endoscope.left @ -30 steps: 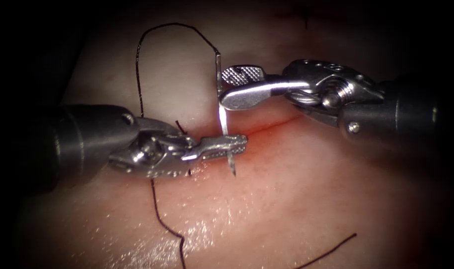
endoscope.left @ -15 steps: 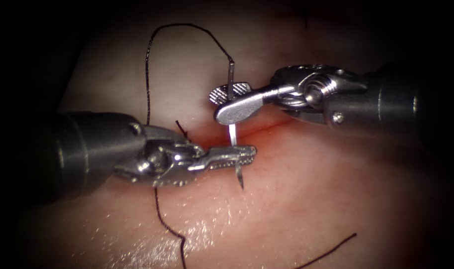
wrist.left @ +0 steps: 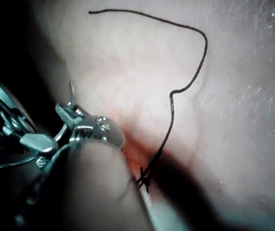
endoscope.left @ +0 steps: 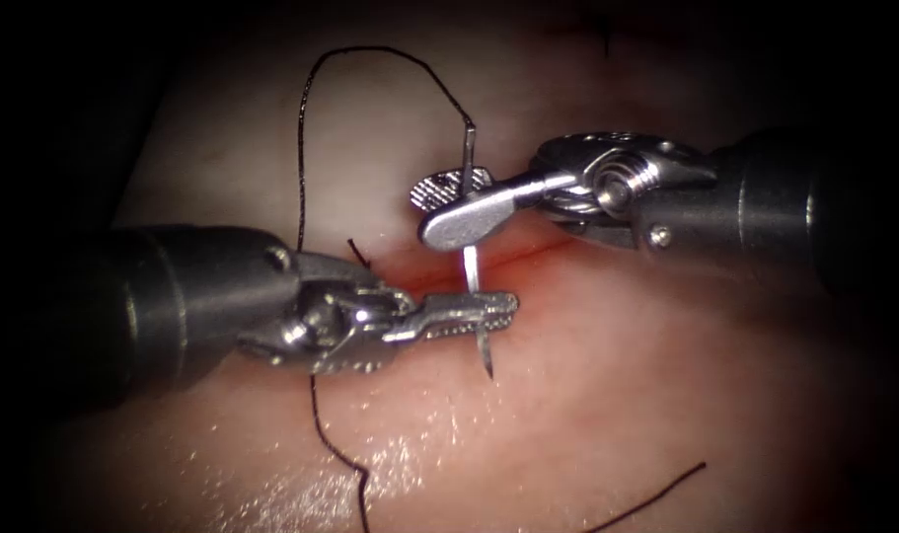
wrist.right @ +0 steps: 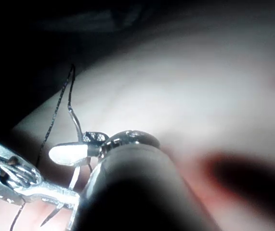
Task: Wound Closure
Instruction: Regrasp needle with right grasper, then use right hand to throw needle through skin atop wound
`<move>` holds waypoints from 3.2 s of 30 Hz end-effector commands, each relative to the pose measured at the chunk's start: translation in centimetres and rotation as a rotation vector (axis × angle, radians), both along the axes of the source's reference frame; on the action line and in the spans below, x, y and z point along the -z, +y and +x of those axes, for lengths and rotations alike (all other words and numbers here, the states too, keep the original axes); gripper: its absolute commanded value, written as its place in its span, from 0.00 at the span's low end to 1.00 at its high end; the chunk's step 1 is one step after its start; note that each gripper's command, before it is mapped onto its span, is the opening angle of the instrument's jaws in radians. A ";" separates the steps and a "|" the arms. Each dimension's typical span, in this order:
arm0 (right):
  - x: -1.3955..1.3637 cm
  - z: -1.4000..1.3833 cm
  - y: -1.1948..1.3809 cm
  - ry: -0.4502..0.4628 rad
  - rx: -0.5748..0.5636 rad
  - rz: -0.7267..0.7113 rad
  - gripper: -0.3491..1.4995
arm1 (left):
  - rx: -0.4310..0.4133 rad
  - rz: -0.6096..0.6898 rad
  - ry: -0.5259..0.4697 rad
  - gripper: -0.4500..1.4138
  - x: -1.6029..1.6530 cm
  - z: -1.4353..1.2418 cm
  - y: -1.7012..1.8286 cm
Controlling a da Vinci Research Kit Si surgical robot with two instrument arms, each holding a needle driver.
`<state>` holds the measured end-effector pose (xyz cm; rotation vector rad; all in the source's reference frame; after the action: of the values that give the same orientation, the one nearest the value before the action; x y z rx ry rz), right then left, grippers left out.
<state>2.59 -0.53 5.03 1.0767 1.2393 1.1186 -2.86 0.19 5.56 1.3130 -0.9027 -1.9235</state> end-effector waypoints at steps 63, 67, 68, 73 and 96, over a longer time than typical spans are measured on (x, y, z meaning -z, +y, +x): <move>-1.07 -0.26 0.70 -0.018 -0.105 -1.183 0.00 | 0.537 0.840 0.153 0.23 -1.14 -0.21 -0.29; -1.07 -0.25 0.71 -0.008 -0.110 -1.219 0.00 | 0.556 0.881 0.159 0.23 -1.19 -0.21 -0.30; -1.07 -0.24 0.71 -0.008 -0.116 -1.225 0.00 | 0.554 0.883 0.168 0.22 -1.19 -0.20 -0.30; -1.08 -0.23 0.70 -0.003 -0.121 -1.256 0.00 | 0.554 0.909 0.209 0.18 -1.22 -0.18 -0.28; -1.24 -0.20 0.56 0.004 -0.122 -1.372 0.00 | 0.587 1.136 0.203 0.48 -1.18 -0.22 -0.27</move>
<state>2.31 -0.01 6.23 -0.0564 1.6331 0.1405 -3.02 -0.10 6.69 1.4349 0.0736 -3.1988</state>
